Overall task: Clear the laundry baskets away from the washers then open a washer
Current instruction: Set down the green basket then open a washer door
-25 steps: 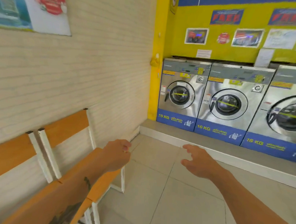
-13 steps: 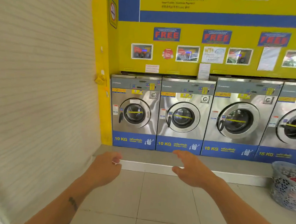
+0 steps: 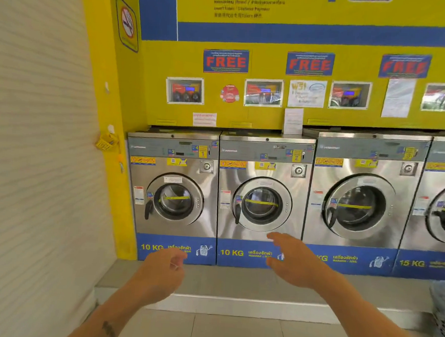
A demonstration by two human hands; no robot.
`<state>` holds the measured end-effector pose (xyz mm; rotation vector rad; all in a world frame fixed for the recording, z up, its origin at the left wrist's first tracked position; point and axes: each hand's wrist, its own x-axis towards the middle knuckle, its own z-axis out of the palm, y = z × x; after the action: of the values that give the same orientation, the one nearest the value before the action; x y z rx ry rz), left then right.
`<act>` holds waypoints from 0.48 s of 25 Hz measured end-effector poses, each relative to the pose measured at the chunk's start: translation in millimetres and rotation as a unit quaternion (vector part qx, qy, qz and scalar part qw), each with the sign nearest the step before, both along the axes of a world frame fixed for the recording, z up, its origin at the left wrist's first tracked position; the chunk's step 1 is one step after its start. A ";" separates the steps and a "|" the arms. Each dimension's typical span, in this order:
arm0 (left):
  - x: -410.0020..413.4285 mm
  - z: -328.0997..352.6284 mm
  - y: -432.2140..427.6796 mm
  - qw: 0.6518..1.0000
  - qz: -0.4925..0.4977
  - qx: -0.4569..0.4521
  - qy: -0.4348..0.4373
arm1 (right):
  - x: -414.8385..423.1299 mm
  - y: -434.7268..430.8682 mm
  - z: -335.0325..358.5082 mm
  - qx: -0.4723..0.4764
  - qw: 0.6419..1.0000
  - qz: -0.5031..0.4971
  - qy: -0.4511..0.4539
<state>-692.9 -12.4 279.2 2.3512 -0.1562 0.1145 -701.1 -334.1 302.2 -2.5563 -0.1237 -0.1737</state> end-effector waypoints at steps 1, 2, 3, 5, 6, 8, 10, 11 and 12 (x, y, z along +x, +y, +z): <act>22.1 1.4 -7.4 1.000 0.007 0.006 -0.006 | 26.7 -9.0 3.9 0.001 1.000 0.006 0.001; 45.6 2.7 -14.4 1.000 0.012 0.007 -0.010 | 54.0 -16.8 6.5 0.002 1.000 0.011 0.002; 67.0 2.7 -20.7 1.000 0.014 0.008 -0.009 | 78.3 -22.5 6.5 0.005 1.000 0.014 0.005; 116.4 -3.4 -33.8 1.000 0.016 0.000 -0.003 | 130.5 -31.4 1.9 0.007 1.000 0.021 0.011; 140.9 -5.7 -39.3 1.000 0.016 -0.008 -0.003 | 154.7 -33.8 -0.8 0.003 1.000 0.024 0.010; 196.4 -10.6 -48.0 1.000 0.013 -0.022 -0.010 | 204.5 -38.0 -6.6 -0.011 1.000 0.029 0.005; 259.7 -19.5 -57.8 0.999 -0.006 -0.028 -0.014 | 256.9 -45.5 -15.8 -0.017 1.000 0.026 0.002; 289.9 -22.5 -63.9 0.999 -0.021 -0.034 -0.010 | 281.1 -49.7 -19.3 -0.020 1.000 0.020 0.002; 322.0 -25.7 -71.5 0.999 -0.036 -0.040 -0.002 | 305.6 -55.2 -22.0 -0.022 1.000 0.010 0.005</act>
<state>-370.9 -83.9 253.5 2.2635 -0.2335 0.0897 -395.5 -389.2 280.2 -2.5995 -0.1505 -0.1508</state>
